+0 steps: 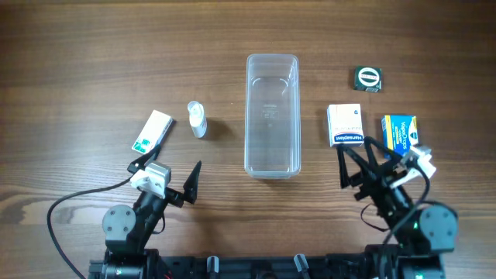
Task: Pack container
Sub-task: 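Move the right gripper toward the white Hansaplast box, then lower the right gripper and grasp the white Hansaplast box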
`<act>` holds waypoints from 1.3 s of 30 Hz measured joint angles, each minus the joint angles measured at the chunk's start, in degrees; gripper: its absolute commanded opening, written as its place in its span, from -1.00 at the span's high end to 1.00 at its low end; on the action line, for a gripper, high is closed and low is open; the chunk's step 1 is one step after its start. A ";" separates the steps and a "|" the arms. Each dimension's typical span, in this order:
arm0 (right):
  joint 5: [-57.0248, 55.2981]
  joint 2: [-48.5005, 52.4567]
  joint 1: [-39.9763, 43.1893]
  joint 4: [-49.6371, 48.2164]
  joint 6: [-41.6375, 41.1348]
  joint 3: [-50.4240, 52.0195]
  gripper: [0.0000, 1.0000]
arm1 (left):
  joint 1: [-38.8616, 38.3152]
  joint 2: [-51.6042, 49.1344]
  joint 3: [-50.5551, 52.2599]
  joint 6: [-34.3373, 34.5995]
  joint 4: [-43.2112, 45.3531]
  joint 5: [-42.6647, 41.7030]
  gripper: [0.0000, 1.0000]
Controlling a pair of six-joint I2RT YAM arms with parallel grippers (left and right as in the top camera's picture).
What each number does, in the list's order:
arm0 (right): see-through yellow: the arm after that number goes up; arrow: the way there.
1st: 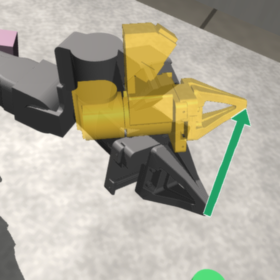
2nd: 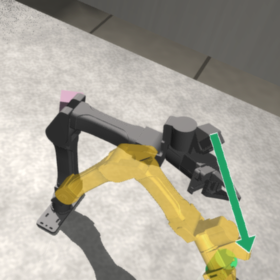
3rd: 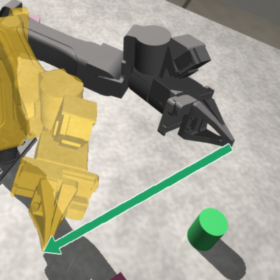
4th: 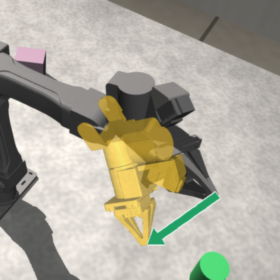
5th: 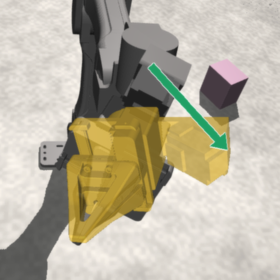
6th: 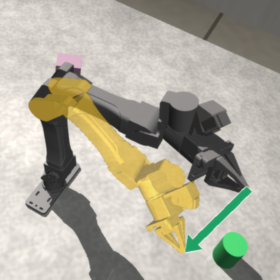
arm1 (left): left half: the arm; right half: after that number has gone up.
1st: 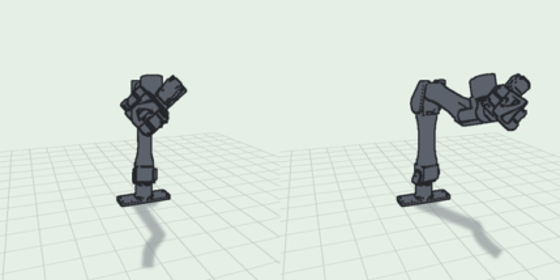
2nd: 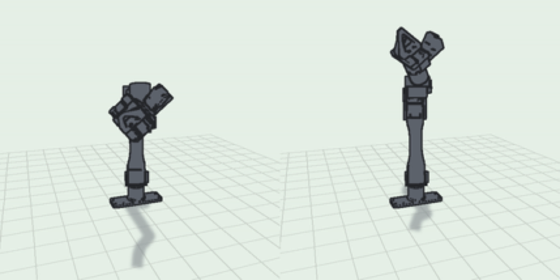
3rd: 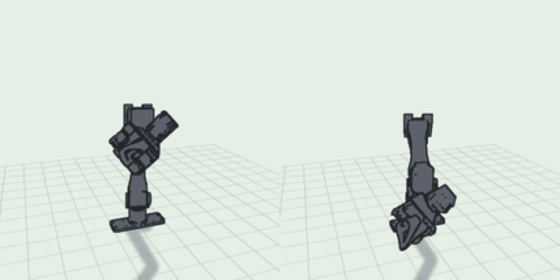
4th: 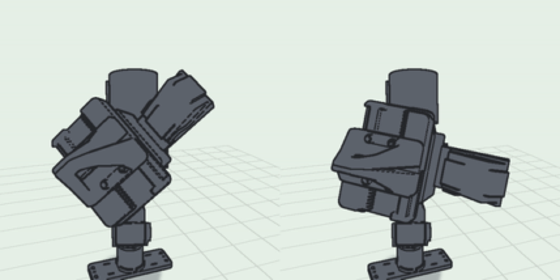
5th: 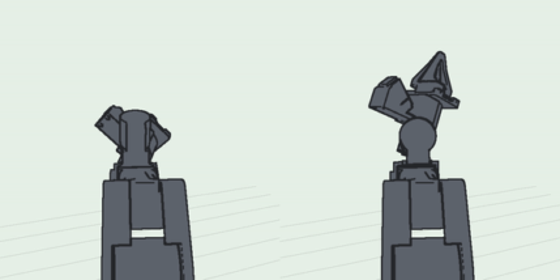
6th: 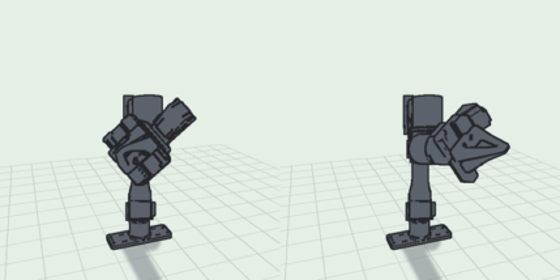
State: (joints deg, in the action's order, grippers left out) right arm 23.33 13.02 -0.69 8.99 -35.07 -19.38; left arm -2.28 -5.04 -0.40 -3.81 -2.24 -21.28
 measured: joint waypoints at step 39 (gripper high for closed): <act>-20.85 88.43 0.02 35.17 33.29 -46.47 -0.99 | 0.00 0.00 0.00 0.00 0.00 0.00 -0.99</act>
State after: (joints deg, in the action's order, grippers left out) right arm 2.48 101.45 -0.67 44.16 -1.78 -65.84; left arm -2.28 -5.04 -0.40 -3.81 -2.24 -21.28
